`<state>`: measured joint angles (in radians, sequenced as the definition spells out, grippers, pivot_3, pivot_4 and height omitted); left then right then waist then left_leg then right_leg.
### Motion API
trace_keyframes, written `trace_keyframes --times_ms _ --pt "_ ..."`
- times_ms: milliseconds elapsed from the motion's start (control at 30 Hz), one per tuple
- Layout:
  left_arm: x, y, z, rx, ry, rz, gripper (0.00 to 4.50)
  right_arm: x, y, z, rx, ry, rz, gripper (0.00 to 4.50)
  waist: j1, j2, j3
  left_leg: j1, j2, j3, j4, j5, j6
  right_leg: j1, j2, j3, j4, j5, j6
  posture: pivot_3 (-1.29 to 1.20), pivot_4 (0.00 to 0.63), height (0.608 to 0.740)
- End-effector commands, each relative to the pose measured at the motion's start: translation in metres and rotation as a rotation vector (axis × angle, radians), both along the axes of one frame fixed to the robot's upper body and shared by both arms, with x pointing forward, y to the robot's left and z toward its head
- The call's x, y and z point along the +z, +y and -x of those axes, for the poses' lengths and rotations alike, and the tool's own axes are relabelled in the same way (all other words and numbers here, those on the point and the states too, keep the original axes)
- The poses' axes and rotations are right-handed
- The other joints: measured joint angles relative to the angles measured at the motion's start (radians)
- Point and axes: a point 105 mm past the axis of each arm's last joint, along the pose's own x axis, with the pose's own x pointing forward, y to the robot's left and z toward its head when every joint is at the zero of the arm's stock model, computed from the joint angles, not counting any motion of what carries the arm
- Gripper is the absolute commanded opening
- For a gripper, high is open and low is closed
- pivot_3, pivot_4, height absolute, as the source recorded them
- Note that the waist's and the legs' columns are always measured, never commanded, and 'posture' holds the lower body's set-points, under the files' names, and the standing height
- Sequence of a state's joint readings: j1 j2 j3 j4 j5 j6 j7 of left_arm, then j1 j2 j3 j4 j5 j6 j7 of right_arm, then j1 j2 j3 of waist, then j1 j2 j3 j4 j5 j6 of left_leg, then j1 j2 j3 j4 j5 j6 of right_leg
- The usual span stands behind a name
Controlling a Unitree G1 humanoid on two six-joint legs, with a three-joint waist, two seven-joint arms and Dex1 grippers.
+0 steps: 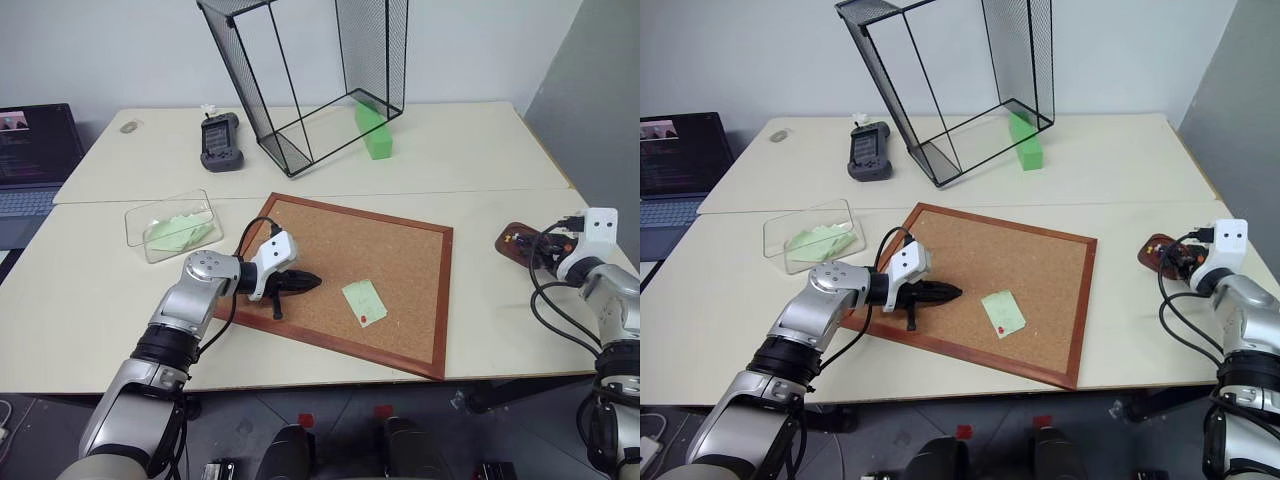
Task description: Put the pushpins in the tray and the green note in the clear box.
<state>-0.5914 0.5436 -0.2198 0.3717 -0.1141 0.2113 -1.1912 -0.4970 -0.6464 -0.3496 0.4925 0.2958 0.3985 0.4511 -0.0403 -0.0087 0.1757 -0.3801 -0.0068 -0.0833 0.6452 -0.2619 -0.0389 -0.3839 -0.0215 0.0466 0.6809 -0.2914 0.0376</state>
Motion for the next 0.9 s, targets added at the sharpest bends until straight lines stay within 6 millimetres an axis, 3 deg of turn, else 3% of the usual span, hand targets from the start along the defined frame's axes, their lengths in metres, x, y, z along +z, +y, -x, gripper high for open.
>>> trace_keyframes --times_ms 33,233,667,833,900 --pt "-0.022 0.001 0.007 -0.006 0.073 -0.049 0.0 0.027 0.004 0.002 0.08 -0.104 0.288 2.56 0.0 0.0 0.0 0.0 0.0 0.0 0.0 0.0 0.0 0.0 0.0 0.0 0.0 0.0 0.0 0.0 0.15 0.74" --pt "-0.021 0.001 0.007 -0.006 0.07 -0.051 0.0 0.011 0.014 0.01 0.196 -0.08 0.528 2.56 0.0 0.0 0.0 0.0 0.0 0.0 0.0 0.0 0.0 0.0 0.0 0.0 0.0 0.0 0.0 0.0 0.15 0.74" --pt "-0.021 0.001 0.007 -0.01 0.068 -0.052 0.0 0.018 0.014 0.011 0.259 -0.138 0.981 2.56 0.0 0.0 0.0 0.0 -0.001 0.0 0.0 0.0 0.0 0.0 0.0 0.0 0.0 0.0 0.0 0.0 0.15 0.74" --pt "-0.021 0.001 0.007 -0.007 0.066 -0.051 0.0 0.022 0.017 0.011 0.28 -0.174 1.017 2.56 0.0 0.0 0.0 0.0 -0.001 0.0 0.0 0.0 0.0 0.0 0.0 0.0 0.0 0.0 0.0 0.0 0.15 0.74" --pt "-0.021 0.001 0.007 -0.006 0.067 -0.05 0.0 0.024 0.032 0.013 0.342 -0.218 0.902 2.56 0.0 0.0 0.0 0.0 -0.001 0.0 0.0 0.0 0.0 0.0 0.0 0.0 0.0 0.0 0.0 0.0 0.15 0.74"
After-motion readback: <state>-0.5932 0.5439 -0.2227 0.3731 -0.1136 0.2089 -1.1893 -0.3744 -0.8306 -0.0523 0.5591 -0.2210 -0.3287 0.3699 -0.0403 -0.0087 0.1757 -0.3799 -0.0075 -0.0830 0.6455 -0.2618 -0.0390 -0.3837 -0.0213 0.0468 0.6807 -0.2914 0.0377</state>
